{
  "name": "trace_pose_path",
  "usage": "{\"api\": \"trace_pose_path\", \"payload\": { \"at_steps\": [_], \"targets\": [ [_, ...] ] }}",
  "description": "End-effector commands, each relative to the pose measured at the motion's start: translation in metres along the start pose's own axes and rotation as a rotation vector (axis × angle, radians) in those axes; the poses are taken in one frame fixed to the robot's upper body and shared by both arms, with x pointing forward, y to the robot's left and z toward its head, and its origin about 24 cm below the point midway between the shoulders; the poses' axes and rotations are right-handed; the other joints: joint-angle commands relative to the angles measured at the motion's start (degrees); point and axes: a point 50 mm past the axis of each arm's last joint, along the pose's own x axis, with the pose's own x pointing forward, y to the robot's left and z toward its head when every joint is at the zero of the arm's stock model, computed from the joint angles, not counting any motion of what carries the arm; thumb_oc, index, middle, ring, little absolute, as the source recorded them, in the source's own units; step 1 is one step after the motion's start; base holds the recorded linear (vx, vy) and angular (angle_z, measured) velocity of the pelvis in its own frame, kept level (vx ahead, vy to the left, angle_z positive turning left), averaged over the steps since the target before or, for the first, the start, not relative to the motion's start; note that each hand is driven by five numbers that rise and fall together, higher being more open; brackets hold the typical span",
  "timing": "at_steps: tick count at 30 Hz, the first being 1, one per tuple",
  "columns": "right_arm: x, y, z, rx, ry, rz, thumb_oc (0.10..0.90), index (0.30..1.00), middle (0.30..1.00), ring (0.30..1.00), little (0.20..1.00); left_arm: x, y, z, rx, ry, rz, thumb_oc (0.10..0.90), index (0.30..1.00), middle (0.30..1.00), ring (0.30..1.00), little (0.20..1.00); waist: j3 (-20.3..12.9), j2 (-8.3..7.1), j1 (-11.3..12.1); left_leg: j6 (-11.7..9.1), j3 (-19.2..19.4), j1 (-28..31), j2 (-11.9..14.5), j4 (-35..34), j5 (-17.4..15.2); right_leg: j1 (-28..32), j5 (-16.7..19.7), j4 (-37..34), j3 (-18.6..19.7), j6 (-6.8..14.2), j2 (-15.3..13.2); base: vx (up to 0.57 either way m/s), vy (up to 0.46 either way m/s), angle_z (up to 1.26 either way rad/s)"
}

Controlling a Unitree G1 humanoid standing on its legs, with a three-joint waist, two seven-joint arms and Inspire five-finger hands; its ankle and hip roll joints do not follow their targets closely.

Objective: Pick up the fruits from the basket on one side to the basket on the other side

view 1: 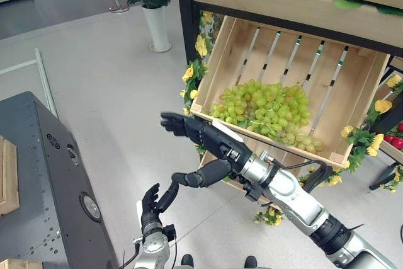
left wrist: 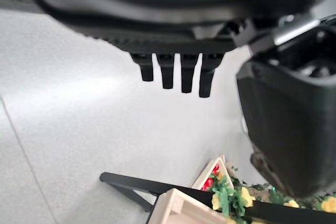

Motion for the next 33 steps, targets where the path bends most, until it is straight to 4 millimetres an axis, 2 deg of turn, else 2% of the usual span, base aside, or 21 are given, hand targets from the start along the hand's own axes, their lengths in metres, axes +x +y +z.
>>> {"api": "trace_pose_path", "payload": {
  "at_steps": [1,2,4,6,7,9,13,14,16,19,20,21,22,25,27,29,31,32,33],
  "targets": [
    [0.011,0.011,0.012,0.048,-0.106,0.058,0.800,0.900,0.900,0.900,0.900,0.015,-0.009,0.021,0.085,-0.072,-0.053,0.800,0.900,0.900,0.900,0.900,0.35,-1.87,1.10,1.17,-1.99,1.10,-2.94,0.49,-5.98,1.64,-2.70,3.97,0.06,1.89,-4.26,0.01,0.056,0.25],
    [0.004,0.013,-0.009,0.071,-0.032,0.025,0.800,0.900,0.900,0.900,0.900,0.013,-0.008,0.012,0.122,-0.033,-0.072,0.800,0.900,0.900,0.900,0.900,0.62,-1.86,1.27,1.61,-2.58,1.03,-3.30,0.49,-5.95,1.32,-3.10,5.26,-0.11,2.05,-4.61,0.01,0.046,0.12],
    [-0.004,0.014,-0.026,0.088,0.030,-0.005,0.800,0.900,0.900,0.900,0.900,0.012,-0.007,0.005,0.162,-0.008,-0.104,0.800,0.900,0.900,0.900,0.900,0.86,-1.75,1.38,2.08,-3.16,0.94,-3.63,0.50,-5.87,0.73,-3.34,7.09,-0.16,2.17,-5.09,0.01,0.054,0.30],
    [-0.020,0.011,-0.054,0.147,0.124,-0.061,0.800,0.900,0.900,0.900,0.900,0.010,-0.002,-0.002,0.226,0.007,-0.124,0.800,0.900,0.900,0.900,0.900,1.51,-1.47,1.37,3.15,-4.19,1.10,-4.65,0.49,-5.94,-0.84,-1.98,11.77,0.13,2.40,-6.54,0.01,0.066,0.26],
    [-0.020,0.011,-0.055,0.149,0.128,-0.064,0.800,0.900,0.900,0.900,0.900,0.010,-0.001,-0.002,0.228,0.008,-0.124,0.800,0.900,0.900,0.900,0.900,1.53,-1.48,1.37,3.20,-4.23,1.10,-4.71,0.49,-5.95,-0.93,-1.96,11.99,0.17,2.42,-6.61,0.03,0.068,0.24],
    [-0.033,0.008,-0.080,0.190,0.228,-0.136,0.800,0.900,0.900,0.900,0.900,0.011,0.006,-0.010,0.264,0.059,-0.120,0.800,0.900,0.900,0.900,0.900,1.94,-0.78,1.27,4.14,-5.61,1.23,-5.81,0.63,-5.85,-2.28,-0.63,16.68,1.09,2.14,-7.42,0.04,0.061,0.26],
    [-0.049,0.004,-0.112,0.199,0.387,-0.234,0.800,0.900,0.900,0.900,0.900,0.008,0.022,-0.032,0.338,0.180,-0.097,0.800,0.900,0.900,0.900,0.900,2.20,0.03,0.79,4.85,-7.32,1.47,-6.52,0.71,-5.61,-4.62,0.51,22.50,3.37,1.81,-6.48,0.02,-0.007,0.26],
    [-0.051,0.004,-0.115,0.197,0.406,-0.244,0.800,0.900,0.900,0.900,0.900,0.008,0.024,-0.033,0.352,0.191,-0.095,0.800,0.900,0.900,0.900,0.900,2.20,0.10,0.72,4.88,-7.50,1.51,-6.52,0.70,-5.59,-4.82,0.57,22.77,3.63,1.79,-6.38,0.02,-0.110,0.18],
    [-0.067,0.003,-0.135,0.212,0.527,-0.305,0.800,0.900,0.900,0.900,0.900,0.007,0.033,-0.043,0.454,0.230,-0.105,0.800,0.900,0.900,0.900,0.900,1.97,0.48,-0.32,4.88,-9.94,1.22,-5.90,0.54,-5.15,-4.98,-1.98,21.77,7.55,1.05,-3.86,0.02,-0.201,0.27],
    [-0.096,0.004,-0.161,0.222,0.688,-0.375,0.800,0.900,0.900,0.900,0.900,0.008,0.037,-0.047,0.587,0.262,-0.161,0.800,0.900,0.900,0.900,0.900,1.62,0.13,-1.90,4.25,-13.12,0.64,-5.21,0.72,-4.69,-3.05,-5.88,16.42,12.54,0.10,0.41,0.02,-0.256,0.59],
    [-0.101,0.004,-0.164,0.238,0.718,-0.387,0.800,0.900,0.900,0.900,0.900,0.007,0.037,-0.048,0.599,0.281,-0.173,0.800,0.900,0.900,0.900,0.900,1.58,0.13,-1.95,4.00,-13.43,0.55,-5.01,0.75,-4.57,-2.62,-6.50,15.45,12.90,-0.18,0.93,-0.05,-0.301,0.96],
    [-0.115,0.003,-0.173,0.278,0.777,-0.416,0.800,0.900,0.900,0.900,0.900,0.007,0.037,-0.051,0.614,0.309,-0.190,0.800,0.900,0.900,0.900,0.900,1.54,-0.03,-1.68,3.14,-13.62,0.23,-4.43,0.86,-4.42,-1.30,-7.34,12.29,12.85,-0.84,1.66,-0.10,-0.339,0.94],
    [-0.129,0.002,-0.181,0.314,0.857,-0.453,0.800,0.900,0.900,0.900,0.900,0.005,0.036,-0.055,0.634,0.328,-0.198,0.800,0.900,0.900,0.900,0.900,1.67,-0.29,-1.14,2.10,-13.28,-0.40,-3.75,1.06,-4.19,0.19,-6.88,8.70,12.34,-1.11,1.87,-0.12,-0.379,0.80],
    [-0.148,0.000,-0.191,0.315,1.006,-0.485,0.800,0.900,0.900,0.900,0.900,0.001,0.033,-0.058,0.636,0.324,-0.135,0.800,0.900,0.900,0.900,0.900,2.05,-0.26,-0.08,-0.10,-11.72,-1.99,-1.73,1.48,-2.74,2.07,-5.09,3.22,11.01,-1.60,2.41,-0.12,-0.299,0.07],
    [-0.156,0.000,-0.193,0.340,1.043,-0.487,0.800,0.900,0.900,0.900,0.900,0.003,0.031,-0.050,0.630,0.229,-0.032,0.800,0.900,0.900,0.900,0.900,2.49,-0.14,0.51,-1.58,-10.18,-3.77,-0.06,1.89,-1.30,3.51,-4.82,1.30,10.55,-2.83,3.26,-0.12,-0.276,-0.09],
    [-0.161,0.001,-0.194,0.340,1.066,-0.491,0.800,0.900,0.900,0.900,0.900,0.001,0.021,-0.048,0.727,0.144,-0.092,0.800,0.900,0.900,0.900,0.900,2.61,-0.13,1.04,-2.20,-9.14,-5.89,0.24,2.50,0.15,4.19,-4.45,0.46,9.51,-3.44,3.49,-0.15,-0.181,0.13],
    [-0.169,-0.003,-0.195,0.330,1.080,-0.526,0.800,0.900,0.900,0.900,0.900,0.001,0.014,-0.045,0.702,0.138,-0.119,0.800,0.900,0.900,0.900,0.900,2.88,-0.18,0.06,-2.45,-1.74,-8.79,0.99,8.23,-1.00,3.80,-4.49,0.45,6.74,-3.87,3.04,-0.28,-0.092,0.45],
    [-0.173,-0.004,-0.195,0.330,1.085,-0.546,0.800,0.900,0.900,0.900,0.900,0.002,0.012,-0.044,0.680,0.147,-0.132,0.800,0.900,0.900,0.900,0.900,3.05,-0.52,-0.61,-2.25,1.34,-8.86,1.59,11.41,-2.62,3.78,-4.51,0.59,5.30,-4.14,2.47,-0.25,-0.038,0.88],
    [-0.176,-0.006,-0.195,0.337,1.084,-0.569,0.800,0.900,0.900,0.900,0.900,0.003,0.010,-0.043,0.677,0.142,-0.148,0.800,0.900,0.900,0.900,0.900,3.03,-1.14,-1.16,-1.51,2.68,-8.64,0.93,15.24,-4.89,3.25,-4.06,0.95,4.01,-4.44,1.59,-0.24,-0.035,1.02]
  ]
}}
